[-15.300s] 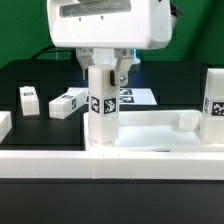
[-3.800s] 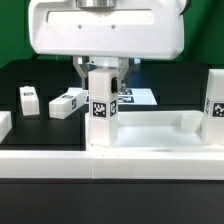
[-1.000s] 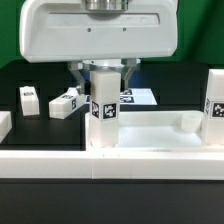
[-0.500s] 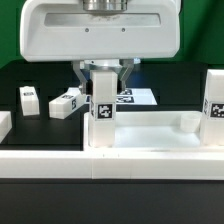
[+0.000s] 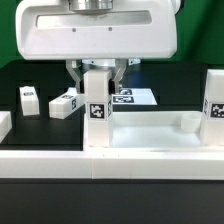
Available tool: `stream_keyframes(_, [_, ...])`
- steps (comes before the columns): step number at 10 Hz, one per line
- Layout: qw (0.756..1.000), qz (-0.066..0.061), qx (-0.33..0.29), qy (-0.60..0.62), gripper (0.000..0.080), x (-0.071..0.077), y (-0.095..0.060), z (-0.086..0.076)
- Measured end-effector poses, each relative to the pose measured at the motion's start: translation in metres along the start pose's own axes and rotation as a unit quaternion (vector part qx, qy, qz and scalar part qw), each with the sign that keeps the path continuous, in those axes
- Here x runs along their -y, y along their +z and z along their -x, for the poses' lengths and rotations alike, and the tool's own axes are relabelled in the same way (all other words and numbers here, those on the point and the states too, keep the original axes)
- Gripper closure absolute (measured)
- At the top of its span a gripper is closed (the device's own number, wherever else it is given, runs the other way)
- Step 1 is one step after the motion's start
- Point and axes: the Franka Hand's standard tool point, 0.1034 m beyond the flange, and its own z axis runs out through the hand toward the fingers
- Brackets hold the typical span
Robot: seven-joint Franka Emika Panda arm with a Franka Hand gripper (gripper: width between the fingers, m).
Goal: Assemble desk
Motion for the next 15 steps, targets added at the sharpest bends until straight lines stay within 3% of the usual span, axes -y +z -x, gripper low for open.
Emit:
stream_keyframes(4, [0.986,-0.004,0.002,0.168,0.0509,0.0035,0.0002,0.0011])
stream_keyframes(9, [0.916,-0.002,0.005,0.401,0.0509,0.0076,0.0008,0.003])
stream_keyframes(11, [0.916,-0.003,0.005,0.4,0.0509,0.0082,0.0014,0.0033])
stream_keyframes(12, [0.921,-0.003,0.005,0.389,0.0332,0.0082,0.0015,0.0033])
stream_keyframes(13, [0.922,-0.003,0.005,0.388,0.0214,0.0083,0.0017,0.0034])
stream_keyframes(14, [0.936,-0.001,0.004,0.352,0.0214,0.0084,0.0017,0.003])
stream_keyframes(15, [0.957,0.003,0.003,0.291,0.0163,0.0092,0.0031,0.0027])
